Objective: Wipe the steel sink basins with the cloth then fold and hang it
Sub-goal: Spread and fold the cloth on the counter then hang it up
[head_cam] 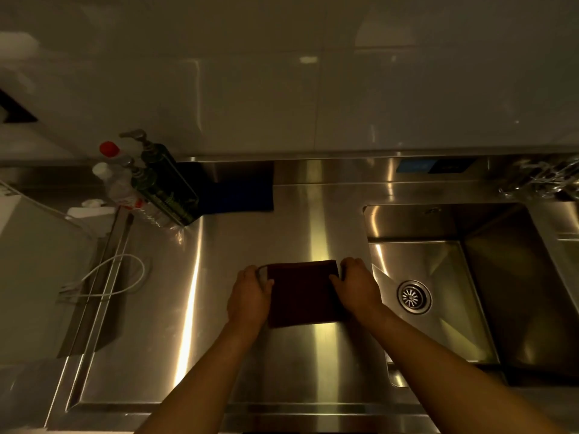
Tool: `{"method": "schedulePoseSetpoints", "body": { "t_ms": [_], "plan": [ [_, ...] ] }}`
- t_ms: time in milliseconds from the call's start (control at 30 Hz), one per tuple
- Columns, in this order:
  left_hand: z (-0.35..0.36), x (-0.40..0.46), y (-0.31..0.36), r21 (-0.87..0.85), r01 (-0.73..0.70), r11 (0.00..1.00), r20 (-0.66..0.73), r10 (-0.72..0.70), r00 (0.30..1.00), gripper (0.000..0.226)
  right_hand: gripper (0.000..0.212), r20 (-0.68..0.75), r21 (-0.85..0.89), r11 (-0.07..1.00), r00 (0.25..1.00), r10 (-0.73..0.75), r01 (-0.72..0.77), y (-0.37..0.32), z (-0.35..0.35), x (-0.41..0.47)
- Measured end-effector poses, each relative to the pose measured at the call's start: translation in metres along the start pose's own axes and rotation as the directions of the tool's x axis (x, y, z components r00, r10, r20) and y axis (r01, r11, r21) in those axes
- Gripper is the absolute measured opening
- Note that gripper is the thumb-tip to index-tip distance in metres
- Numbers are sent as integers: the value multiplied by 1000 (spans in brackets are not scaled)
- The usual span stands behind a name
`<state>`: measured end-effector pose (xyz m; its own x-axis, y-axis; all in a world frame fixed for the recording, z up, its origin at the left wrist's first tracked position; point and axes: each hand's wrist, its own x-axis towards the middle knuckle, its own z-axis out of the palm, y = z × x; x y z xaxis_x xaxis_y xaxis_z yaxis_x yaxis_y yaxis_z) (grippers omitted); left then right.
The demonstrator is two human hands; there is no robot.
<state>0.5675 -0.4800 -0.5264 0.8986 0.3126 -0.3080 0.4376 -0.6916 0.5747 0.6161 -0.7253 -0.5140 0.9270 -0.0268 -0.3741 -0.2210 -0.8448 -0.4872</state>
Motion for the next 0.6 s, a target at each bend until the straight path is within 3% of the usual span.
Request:
{"method": "schedulePoseSetpoints", "body": {
  "t_ms": [100, 233, 400, 600],
  "plan": [
    [9, -15, 3, 11, 67, 998, 42, -68, 997, 51, 33, 23, 11, 999, 999, 34, -34, 3, 3, -11],
    [22, -25, 22, -121, 87, 989, 130, -71, 989, 60, 34, 95, 143, 988, 994, 50, -64, 5, 7, -20],
    [28, -28, 38, -190, 218, 957, 119, -198, 973, 49, 38, 193, 243, 956, 974, 115, -161, 14, 0, -22],
    [24, -46, 53, -429, 452, 782, 302, -347, 888, 30, 51, 297, 360, 916, 952, 70, -179, 32, -8, -27]
  ]
}}
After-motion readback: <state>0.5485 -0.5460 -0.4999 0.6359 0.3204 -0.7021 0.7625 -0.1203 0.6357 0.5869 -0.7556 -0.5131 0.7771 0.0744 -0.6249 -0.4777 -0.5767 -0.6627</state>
